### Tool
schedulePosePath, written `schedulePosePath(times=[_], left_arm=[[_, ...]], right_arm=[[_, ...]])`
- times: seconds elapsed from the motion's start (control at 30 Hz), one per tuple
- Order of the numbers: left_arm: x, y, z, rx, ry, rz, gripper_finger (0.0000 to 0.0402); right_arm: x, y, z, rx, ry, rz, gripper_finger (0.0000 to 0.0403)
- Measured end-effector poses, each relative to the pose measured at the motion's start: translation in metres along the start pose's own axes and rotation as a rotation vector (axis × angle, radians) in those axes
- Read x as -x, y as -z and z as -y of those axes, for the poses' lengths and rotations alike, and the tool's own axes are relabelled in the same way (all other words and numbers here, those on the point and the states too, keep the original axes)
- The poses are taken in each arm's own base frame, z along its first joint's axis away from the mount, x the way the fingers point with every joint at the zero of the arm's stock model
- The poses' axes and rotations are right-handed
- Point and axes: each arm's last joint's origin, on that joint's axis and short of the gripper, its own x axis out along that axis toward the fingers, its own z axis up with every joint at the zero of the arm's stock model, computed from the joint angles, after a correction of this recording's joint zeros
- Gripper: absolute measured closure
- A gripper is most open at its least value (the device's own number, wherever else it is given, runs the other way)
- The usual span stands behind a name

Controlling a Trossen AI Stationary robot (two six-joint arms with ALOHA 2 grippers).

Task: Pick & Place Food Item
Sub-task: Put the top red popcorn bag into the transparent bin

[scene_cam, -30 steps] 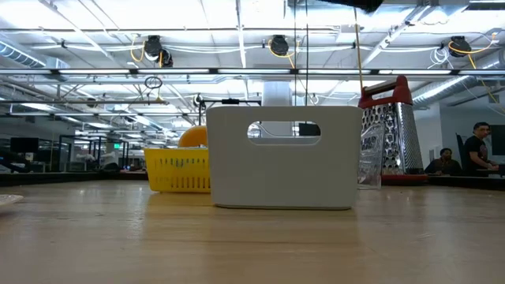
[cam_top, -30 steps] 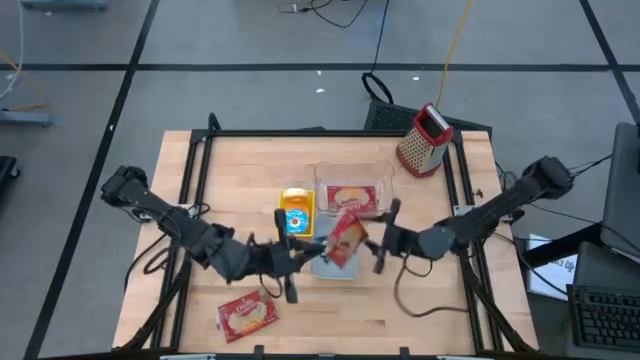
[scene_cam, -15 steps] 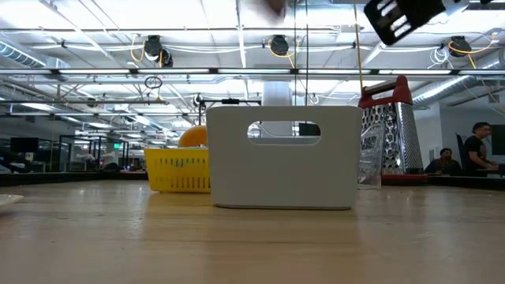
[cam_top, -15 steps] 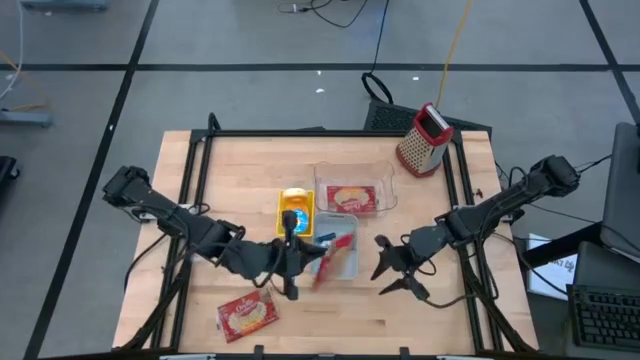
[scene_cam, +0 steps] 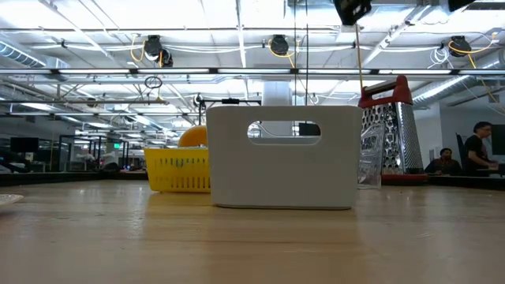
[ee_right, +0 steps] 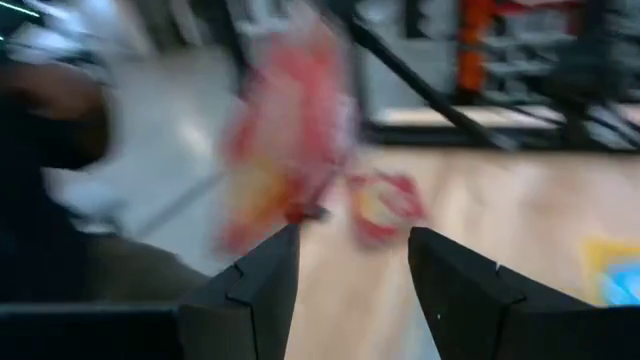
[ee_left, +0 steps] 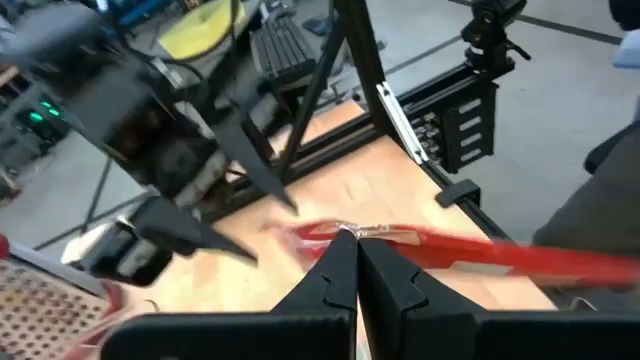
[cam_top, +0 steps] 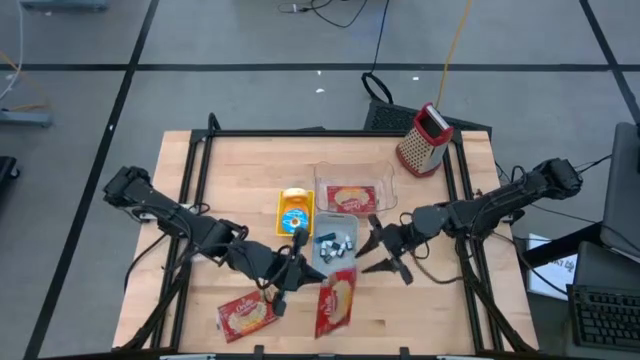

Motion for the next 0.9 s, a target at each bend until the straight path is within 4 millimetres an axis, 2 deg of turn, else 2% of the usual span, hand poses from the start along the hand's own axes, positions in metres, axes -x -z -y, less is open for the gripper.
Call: schedulePosePath(times=[0.1, 0.2, 0.43, 0.57, 0.7, 0.9], left_arm=[[0.0, 0.001, 0.001, 0.004, 0.022, -0.004, 0.0401], [0.0, 0.0, 0.001, 0.004, 0.024, 0.0, 0.0401], [-0.001, 0.002, -0.001, 0.007, 0.041, -0.002, 0.0401], [-0.002, 0.004, -0.007, 0.028, 0.028, -0.013, 0.0401], [-0.003, 0.006, -0.012, 0.049, 0.017, -0.024, 0.0401], [-0.007, 0.017, -0.014, 0.081, 0.015, -0.056, 0.0401]], right_arm=[[0.0, -0.008, 0.002, -0.012, -0.106, 0.069, 0.0223], [-0.003, -0.01, 0.004, -0.009, -0.129, 0.107, 0.0209], [-0.019, -0.001, 0.014, -0.031, -0.126, 0.135, 0.0129], [-0.03, 0.005, 0.017, -0.05, -0.127, 0.124, 0.0101], [-0.041, 0.007, 0.02, -0.056, -0.126, 0.107, 0.0099], [-0.049, 0.005, 0.019, -0.066, -0.209, 0.082, 0.0117]])
